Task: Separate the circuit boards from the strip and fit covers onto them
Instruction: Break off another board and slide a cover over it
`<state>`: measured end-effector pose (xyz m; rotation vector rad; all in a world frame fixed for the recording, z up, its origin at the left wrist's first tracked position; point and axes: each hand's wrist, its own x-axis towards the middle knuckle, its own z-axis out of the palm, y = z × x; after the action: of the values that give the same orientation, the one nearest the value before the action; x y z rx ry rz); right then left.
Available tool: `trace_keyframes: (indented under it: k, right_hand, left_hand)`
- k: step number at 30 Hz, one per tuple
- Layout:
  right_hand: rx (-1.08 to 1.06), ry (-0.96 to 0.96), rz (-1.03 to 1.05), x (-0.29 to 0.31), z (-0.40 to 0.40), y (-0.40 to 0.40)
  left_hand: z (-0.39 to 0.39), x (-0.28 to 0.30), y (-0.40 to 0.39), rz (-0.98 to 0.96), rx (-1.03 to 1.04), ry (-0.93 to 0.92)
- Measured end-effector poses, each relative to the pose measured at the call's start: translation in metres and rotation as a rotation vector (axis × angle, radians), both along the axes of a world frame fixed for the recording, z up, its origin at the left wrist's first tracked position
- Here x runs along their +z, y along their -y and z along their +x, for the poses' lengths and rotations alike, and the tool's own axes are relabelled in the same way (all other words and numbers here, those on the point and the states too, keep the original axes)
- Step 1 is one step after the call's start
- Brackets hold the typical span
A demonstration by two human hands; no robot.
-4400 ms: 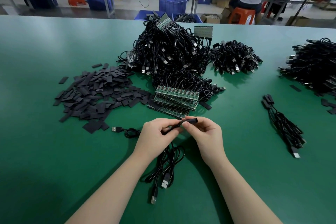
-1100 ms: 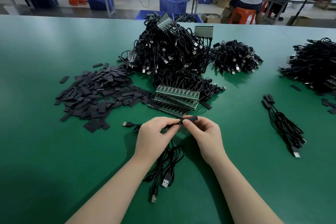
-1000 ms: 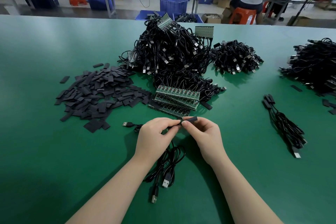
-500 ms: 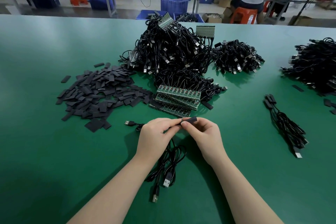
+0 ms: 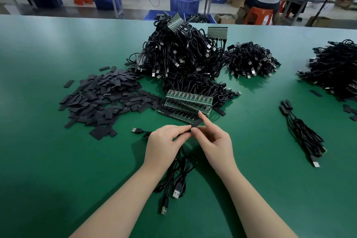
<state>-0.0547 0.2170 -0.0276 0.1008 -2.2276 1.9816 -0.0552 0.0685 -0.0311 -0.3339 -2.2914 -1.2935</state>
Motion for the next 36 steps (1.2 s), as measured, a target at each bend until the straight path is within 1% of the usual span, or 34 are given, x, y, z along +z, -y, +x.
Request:
trace_keyframes:
  k: [6,9,11,15,16,18,20,22,26,30,32,33,34,36]
  right_hand:
    - [0.017,0.018,0.008,-0.001,0.002,0.001]
    - [0.057,0.021,0.089,0.000,0.003,0.007]
    - [0.068,-0.006,0.135,0.000,0.002,0.007]
    - [0.027,-0.019,0.089,0.000,-0.001,0.003]
    - [0.004,-0.008,0.043,0.001,0.000,0.002]
    - [-0.040,0.034,-0.128,0.002,-0.002,-0.001]
    - [-0.086,0.094,-0.293,0.005,-0.004,-0.005]
    - [-0.091,0.126,-0.329,0.004,-0.005,-0.007]
    - [-0.070,0.080,-0.082,-0.002,-0.004,-0.002]
    - [-0.055,0.068,0.061,-0.005,-0.004,-0.002]
    - [-0.059,0.067,0.128,-0.001,-0.002,0.000]
    - [-0.063,0.058,0.115,0.003,0.000,0.001]
    - [-0.080,0.044,0.052,0.009,0.002,0.002]
    - [-0.144,-0.004,-0.153,0.027,0.003,-0.001]
  left_hand:
    - [-0.002,-0.002,0.001,-0.005,0.011,0.007]
    - [-0.001,-0.003,-0.001,-0.046,0.015,-0.009]
    - [0.000,-0.001,-0.001,-0.045,0.004,0.022]
    - [0.000,0.001,-0.001,-0.051,-0.027,0.088]
    - [-0.001,0.000,-0.001,-0.053,-0.026,0.114]
    - [-0.003,0.000,0.000,-0.083,-0.013,0.152]
    - [-0.005,0.000,-0.001,-0.122,0.002,0.126]
    - [-0.005,0.001,-0.001,-0.136,0.002,0.086]
    - [-0.007,-0.002,0.000,-0.191,-0.020,0.074]
    - [-0.008,-0.002,0.001,-0.119,-0.009,0.090]
    - [-0.007,-0.001,0.000,-0.087,0.015,0.044]
    - [-0.005,0.000,0.000,-0.066,0.036,0.012]
    - [-0.004,0.001,0.001,-0.040,0.059,-0.012]
    - [-0.003,0.002,0.003,0.017,0.108,-0.031]
